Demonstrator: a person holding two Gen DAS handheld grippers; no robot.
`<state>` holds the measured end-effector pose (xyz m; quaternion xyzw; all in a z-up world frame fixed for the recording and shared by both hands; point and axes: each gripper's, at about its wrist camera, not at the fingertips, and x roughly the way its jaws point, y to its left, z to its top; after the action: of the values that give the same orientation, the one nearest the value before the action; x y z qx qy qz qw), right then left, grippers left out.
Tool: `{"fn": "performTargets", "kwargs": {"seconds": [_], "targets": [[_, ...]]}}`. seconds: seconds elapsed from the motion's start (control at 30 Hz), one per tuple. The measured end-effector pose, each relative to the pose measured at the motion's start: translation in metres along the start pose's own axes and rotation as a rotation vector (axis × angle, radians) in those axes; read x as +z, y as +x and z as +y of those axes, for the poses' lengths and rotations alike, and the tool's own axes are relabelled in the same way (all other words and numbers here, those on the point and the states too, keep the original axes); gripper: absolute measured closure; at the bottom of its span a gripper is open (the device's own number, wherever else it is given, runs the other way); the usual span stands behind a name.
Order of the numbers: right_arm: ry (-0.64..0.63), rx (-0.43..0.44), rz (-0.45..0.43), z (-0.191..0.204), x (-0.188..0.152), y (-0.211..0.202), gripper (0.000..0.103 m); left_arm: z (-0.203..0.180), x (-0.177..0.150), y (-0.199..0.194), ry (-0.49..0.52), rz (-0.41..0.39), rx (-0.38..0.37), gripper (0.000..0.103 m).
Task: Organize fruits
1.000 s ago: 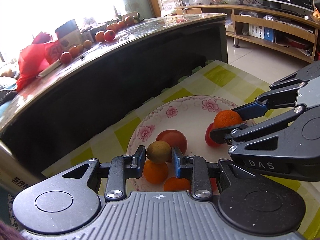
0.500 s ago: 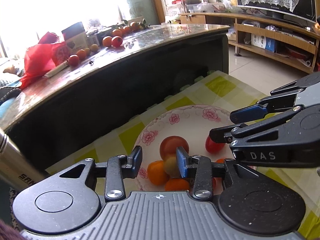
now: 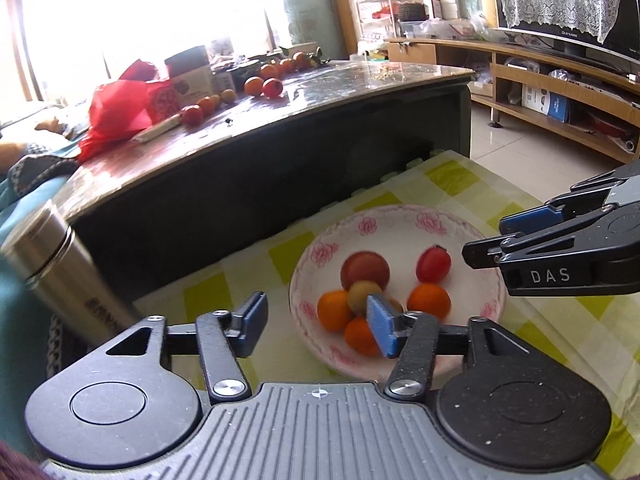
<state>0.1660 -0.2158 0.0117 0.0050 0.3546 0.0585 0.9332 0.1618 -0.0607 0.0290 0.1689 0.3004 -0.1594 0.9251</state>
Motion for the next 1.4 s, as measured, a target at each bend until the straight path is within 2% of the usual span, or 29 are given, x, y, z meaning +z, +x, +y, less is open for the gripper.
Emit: {"fn": "performTargets", "kwargs": {"seconds": [0.13,0.17,0.43,0.73,1.07,1.4], "targets": [[-0.025,-0.012,-0.004,0.006,-0.011,-0.017,0.058,-0.006,-0.01,-0.013,-0.025,-0.005,0.021,0.022],[-0.028,-0.012,-0.007,0.008,-0.013,-0.021,0.057,-0.007,-0.012,-0.016,-0.029,-0.007,0.027,0.016],[-0.034,-0.03,-0.001,0.019,-0.039,-0.051,0.054,-0.017,-0.032,-0.043,-0.042,-0.021,0.088,0.0],[-0.015,-0.044,0.027,0.028,-0.064,-0.076,0.054,-0.015,-0.054,-0.062,-0.126,0.007,0.134,0.0],[-0.014,-0.028,0.049,0.043,-0.086,-0.093,0.053,-0.022,-0.07,-0.076,-0.126,0.056,0.163,0.0],[0.006,-0.032,0.072,0.045,-0.098,-0.1,0.053,-0.028,-0.083,-0.089,-0.15,0.069,0.142,0.0]]}}
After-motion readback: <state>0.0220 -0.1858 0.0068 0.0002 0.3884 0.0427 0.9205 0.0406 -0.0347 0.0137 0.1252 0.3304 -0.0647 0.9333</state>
